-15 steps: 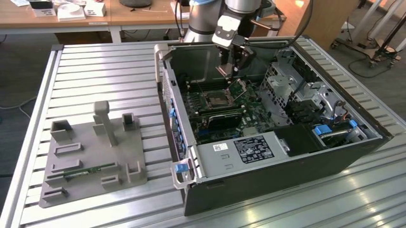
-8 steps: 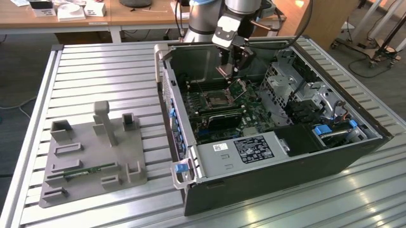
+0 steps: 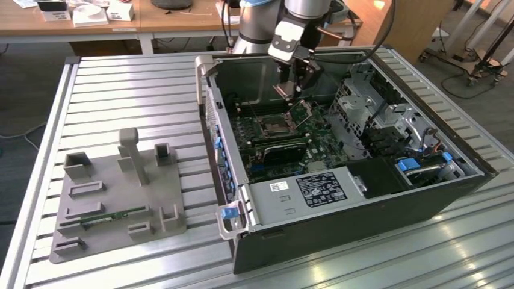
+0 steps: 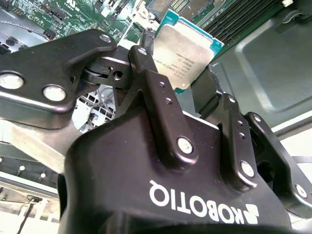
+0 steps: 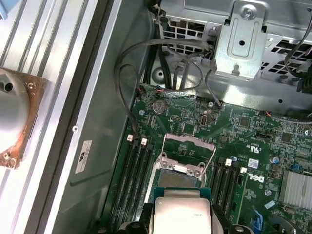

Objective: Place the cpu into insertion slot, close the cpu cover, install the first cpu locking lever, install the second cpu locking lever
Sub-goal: 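Place the cpu into insertion slot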

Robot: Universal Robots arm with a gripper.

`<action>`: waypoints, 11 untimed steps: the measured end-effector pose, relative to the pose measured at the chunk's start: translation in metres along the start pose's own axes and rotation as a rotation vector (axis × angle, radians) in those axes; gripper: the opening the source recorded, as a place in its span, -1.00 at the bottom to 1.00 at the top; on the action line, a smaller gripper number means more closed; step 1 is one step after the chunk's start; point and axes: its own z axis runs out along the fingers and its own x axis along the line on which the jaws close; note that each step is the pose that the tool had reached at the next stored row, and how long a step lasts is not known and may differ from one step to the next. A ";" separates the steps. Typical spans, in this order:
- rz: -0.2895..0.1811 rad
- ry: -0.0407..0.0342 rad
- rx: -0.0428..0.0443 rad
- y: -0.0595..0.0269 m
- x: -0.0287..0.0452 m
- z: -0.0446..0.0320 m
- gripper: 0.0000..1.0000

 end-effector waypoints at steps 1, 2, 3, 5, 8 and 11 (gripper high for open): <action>0.000 0.0000 0.0000 0.0000 0.0000 0.0002 0.09; 0.001 0.0001 -0.0001 0.0000 0.0000 0.0005 0.09; 0.001 0.0002 -0.0001 0.0000 0.0000 0.0007 0.09; 0.001 0.0005 -0.0002 0.0000 0.0000 0.0012 0.09; 0.002 0.0006 -0.0002 0.0001 0.0000 0.0019 0.09; 0.002 0.0008 -0.0003 0.0001 0.0000 0.0027 0.09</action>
